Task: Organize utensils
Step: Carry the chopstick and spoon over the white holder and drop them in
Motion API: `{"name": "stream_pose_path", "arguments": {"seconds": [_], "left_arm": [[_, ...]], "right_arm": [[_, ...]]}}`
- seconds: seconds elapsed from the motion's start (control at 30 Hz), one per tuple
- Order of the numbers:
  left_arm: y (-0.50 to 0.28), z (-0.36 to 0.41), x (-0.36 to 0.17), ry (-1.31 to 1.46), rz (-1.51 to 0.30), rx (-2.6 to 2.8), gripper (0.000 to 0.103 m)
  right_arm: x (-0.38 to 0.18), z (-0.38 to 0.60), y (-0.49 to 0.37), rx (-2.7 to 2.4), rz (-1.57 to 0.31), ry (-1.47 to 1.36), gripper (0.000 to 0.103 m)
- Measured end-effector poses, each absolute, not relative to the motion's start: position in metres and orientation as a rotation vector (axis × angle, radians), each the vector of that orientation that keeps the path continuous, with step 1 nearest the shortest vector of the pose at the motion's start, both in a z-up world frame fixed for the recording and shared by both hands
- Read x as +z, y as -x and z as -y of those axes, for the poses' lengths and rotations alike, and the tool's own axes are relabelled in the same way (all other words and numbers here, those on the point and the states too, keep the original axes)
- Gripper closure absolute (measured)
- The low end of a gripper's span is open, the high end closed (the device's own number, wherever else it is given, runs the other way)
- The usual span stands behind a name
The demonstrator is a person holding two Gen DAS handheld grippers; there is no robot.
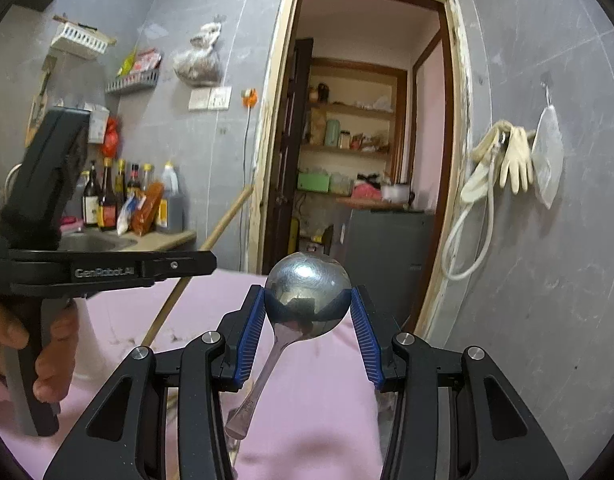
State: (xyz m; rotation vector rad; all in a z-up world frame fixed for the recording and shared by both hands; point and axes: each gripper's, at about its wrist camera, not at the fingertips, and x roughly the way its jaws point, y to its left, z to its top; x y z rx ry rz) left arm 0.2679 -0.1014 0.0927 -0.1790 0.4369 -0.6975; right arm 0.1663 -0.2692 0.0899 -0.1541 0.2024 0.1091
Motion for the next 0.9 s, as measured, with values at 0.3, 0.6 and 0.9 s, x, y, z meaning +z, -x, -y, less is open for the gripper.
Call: {"name": "stream_pose_path", "arguments": {"seconds": [0.3, 0.6, 0.9], "left_arm": [[-0.228, 0.06, 0.141, 0.209, -0.267, -0.613, 0.098], [-0.203, -0.025, 0.163, 0.247, -0.13, -0.384, 0.098], [-0.198, -0.105, 0.14, 0.282, -0.029, -0.116, 0.098]], "right_arm": [[0.131, 0.246, -0.156, 0.184, -0.115, 0.168, 0.062], [0.158, 0.185, -0.159, 0.323, -0.02, 0.172, 0.062], [0.152, 0.112, -0.173, 0.436, 0.006, 0.2, 0.062]]}}
